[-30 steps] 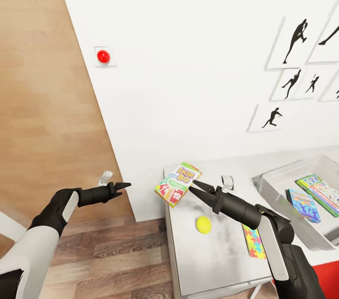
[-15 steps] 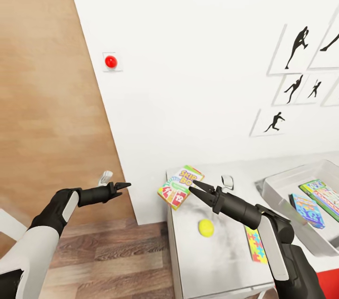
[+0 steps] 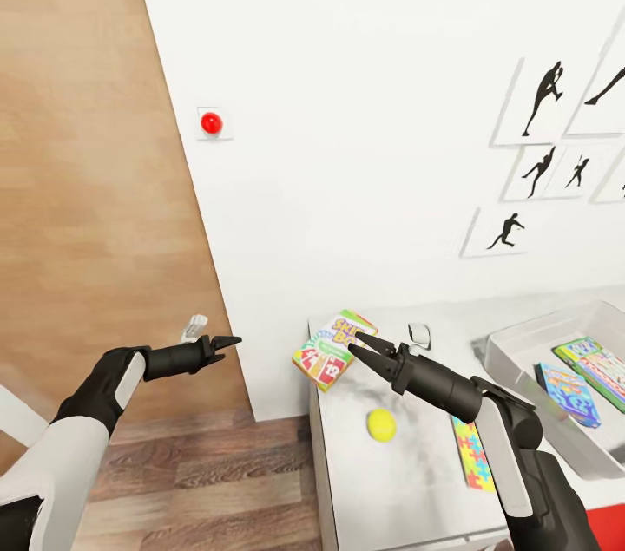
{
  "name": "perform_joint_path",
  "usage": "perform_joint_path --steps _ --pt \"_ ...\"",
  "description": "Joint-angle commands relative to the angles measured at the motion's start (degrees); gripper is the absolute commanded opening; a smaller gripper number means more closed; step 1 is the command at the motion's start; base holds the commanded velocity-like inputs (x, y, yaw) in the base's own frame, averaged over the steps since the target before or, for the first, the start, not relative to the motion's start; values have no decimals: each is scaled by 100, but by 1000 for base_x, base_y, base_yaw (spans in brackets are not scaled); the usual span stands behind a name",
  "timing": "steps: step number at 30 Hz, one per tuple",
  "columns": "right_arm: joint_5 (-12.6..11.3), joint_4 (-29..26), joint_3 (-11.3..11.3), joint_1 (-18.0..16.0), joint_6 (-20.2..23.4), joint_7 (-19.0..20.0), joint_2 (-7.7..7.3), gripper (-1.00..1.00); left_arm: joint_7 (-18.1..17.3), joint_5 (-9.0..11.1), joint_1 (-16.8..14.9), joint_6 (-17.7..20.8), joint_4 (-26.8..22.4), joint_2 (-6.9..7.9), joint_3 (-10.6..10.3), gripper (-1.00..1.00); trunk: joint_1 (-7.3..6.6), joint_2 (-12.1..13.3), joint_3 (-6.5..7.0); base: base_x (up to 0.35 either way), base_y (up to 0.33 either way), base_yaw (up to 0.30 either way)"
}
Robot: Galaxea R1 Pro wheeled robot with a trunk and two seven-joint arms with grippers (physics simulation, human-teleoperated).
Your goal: Put all the toys in the child's room - the three board games (two on the bed and one on the table), the two jigsaw puzzles on the table, and the tennis ball on the table - inside the toy box on the table in the child's room.
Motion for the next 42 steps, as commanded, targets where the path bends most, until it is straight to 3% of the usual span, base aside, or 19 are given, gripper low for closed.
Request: perform_joint_path --steps 1,6,14,23,42 --pt "-15 -1 -9 -5 36 10 6 100 -15 1 -5 25 2 -1 10 100 4 -11 -2 0 0 2" --pt "-15 -3 -7 -5 35 13 9 100 -75 1 -5 23 -4 3 10 100 4 -11 46 0 0 0" --pt "-15 -3 -8 -5 35 11 11 100 -463 -21 -5 14 -7 10 2 100 4 -11 111 0 0 43" --pt "-15 -2 -9 -5 -20 27 12 100 -523 -27 -5 14 -7 28 1 100 4 -11 124 -43 66 4" --pt "-15 -1 -9 -5 -43 19 28 100 -540 -25 -5 13 -8 113 1 100 4 -11 212 -24 75 -228"
